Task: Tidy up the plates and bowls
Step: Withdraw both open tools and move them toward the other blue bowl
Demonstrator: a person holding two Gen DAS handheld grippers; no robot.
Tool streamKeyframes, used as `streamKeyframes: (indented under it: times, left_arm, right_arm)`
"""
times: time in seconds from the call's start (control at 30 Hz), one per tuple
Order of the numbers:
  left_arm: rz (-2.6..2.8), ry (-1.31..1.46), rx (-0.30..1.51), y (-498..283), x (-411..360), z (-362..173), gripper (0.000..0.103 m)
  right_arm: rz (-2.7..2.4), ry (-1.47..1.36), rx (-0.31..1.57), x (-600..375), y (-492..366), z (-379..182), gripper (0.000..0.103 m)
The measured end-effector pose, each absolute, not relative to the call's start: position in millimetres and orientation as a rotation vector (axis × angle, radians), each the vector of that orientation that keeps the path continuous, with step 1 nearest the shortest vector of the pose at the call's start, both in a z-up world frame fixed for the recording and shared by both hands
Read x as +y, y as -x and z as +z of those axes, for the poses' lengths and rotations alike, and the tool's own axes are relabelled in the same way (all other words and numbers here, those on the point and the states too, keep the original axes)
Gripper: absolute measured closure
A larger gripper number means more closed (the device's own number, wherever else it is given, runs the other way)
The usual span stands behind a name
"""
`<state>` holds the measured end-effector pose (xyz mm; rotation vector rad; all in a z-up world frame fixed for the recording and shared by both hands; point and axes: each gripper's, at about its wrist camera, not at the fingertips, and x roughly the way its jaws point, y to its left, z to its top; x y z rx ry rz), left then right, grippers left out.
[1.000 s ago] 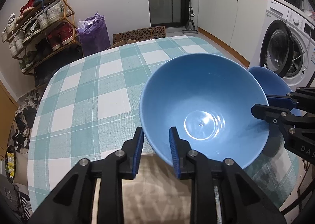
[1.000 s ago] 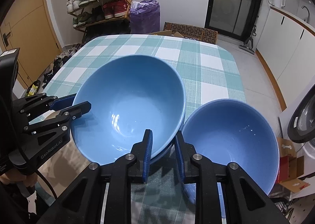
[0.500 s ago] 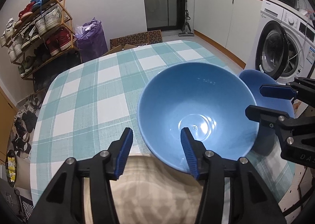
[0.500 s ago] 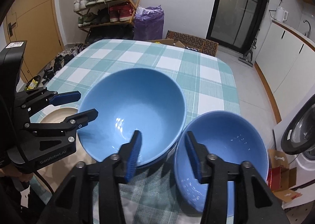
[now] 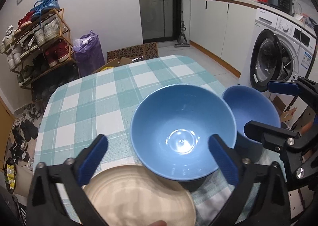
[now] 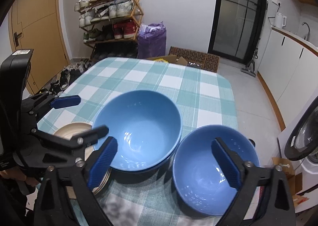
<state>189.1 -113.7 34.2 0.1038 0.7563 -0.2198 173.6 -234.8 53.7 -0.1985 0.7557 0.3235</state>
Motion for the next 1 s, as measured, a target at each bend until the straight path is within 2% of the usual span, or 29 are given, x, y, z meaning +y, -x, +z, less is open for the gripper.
streamKeyframes:
  times: [0.63,1.0]
  left_arm:
    - [-0.344,-0.124,0.732,-187,-161,61,0.000]
    - [-0.413,-0.178,0.748,-196,-200,58,0.000]
  right_arm:
    - [0.214,0.058,0.709,-318,-153,88,0.001]
    - [0.147,0.001,0.731,-361,-148,84,0.001]
